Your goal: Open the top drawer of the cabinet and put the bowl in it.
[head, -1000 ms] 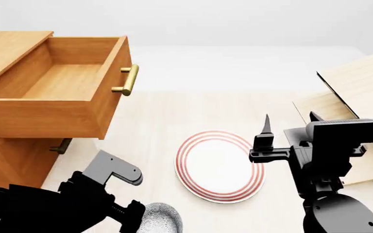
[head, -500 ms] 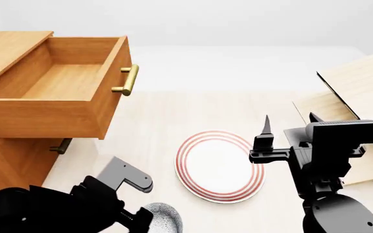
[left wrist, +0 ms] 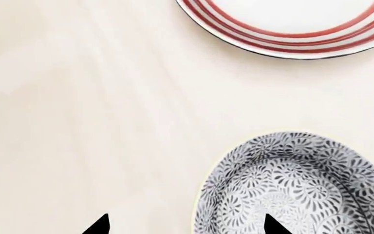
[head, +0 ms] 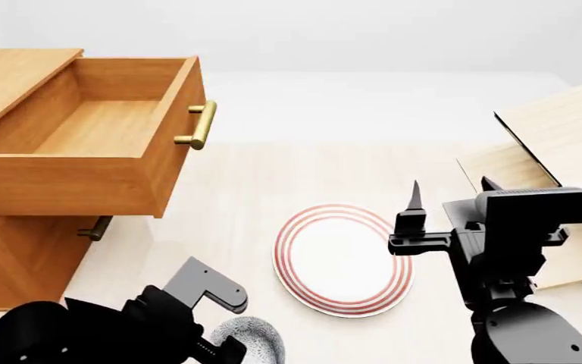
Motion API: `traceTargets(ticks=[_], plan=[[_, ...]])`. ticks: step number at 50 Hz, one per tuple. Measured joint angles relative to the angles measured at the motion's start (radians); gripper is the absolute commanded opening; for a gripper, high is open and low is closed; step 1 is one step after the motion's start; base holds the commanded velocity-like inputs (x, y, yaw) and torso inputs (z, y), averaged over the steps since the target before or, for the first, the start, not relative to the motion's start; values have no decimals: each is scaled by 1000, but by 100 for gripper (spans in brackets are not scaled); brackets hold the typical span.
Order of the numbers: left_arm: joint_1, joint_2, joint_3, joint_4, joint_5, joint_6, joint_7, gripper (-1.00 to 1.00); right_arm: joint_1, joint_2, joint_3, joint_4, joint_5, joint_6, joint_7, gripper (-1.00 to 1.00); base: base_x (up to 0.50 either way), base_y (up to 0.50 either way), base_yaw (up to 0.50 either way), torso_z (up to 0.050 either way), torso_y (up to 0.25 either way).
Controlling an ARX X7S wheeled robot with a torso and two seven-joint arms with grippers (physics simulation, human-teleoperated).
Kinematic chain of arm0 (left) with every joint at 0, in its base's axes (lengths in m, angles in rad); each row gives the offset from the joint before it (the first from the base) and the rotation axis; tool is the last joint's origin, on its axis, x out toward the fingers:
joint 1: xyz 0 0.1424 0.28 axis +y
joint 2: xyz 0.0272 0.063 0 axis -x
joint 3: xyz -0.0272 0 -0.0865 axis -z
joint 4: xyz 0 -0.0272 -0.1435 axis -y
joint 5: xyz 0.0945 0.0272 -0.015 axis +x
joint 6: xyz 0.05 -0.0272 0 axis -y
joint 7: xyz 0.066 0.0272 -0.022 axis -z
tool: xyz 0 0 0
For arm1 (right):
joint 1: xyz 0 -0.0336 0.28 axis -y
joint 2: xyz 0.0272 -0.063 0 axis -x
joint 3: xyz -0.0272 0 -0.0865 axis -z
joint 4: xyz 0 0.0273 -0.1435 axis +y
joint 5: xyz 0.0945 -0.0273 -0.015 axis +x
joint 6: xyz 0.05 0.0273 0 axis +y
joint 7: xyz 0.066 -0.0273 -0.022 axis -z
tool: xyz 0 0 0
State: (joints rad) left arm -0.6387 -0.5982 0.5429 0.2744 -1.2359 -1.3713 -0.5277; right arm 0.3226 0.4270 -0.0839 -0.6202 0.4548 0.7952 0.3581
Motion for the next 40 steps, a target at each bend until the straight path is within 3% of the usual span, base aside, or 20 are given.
traceTargets(ticks=[40], plan=[[38, 14, 111, -101, 108, 119, 116, 100, -3, 0, -24, 47, -11, -33, -2, 100, 0, 0, 0, 0, 0]])
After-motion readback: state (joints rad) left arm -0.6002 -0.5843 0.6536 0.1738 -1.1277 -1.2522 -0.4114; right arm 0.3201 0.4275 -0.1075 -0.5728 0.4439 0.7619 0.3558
